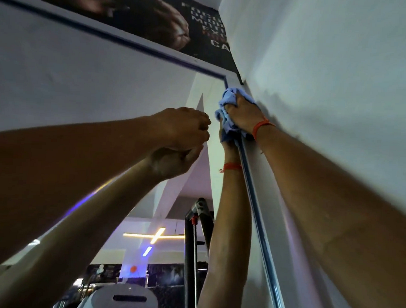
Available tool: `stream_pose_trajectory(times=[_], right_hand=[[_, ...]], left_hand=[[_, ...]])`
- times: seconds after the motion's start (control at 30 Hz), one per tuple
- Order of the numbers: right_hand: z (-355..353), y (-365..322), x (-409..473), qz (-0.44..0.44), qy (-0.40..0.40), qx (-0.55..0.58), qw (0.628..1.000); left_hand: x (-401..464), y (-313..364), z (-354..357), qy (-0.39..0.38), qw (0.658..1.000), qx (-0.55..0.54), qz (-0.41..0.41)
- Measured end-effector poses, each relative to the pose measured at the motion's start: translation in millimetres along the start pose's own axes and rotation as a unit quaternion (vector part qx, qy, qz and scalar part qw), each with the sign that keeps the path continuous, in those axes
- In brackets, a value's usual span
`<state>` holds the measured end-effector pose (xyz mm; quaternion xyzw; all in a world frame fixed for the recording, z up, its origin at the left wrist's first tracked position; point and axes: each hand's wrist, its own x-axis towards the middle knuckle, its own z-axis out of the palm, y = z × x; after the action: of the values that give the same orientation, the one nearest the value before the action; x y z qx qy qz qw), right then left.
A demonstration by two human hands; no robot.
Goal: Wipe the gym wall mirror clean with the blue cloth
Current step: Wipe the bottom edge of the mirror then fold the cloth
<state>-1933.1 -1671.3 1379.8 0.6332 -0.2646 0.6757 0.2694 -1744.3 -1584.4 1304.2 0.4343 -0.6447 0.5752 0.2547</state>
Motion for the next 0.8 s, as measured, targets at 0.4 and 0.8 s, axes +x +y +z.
stream_pose_trajectory(times=[0.4, 0.8], right_hand=[[-3, 15, -251, -0.01, 0.045, 0.082, 0.996], [-38, -6, -580, 0.111, -0.035, 0.087, 0.989]], left_hand=[[-85, 78, 38, 0.047, 0.997, -0.036, 0.042], [-241, 181, 72, -0.019, 0.996, -0.065, 0.054]])
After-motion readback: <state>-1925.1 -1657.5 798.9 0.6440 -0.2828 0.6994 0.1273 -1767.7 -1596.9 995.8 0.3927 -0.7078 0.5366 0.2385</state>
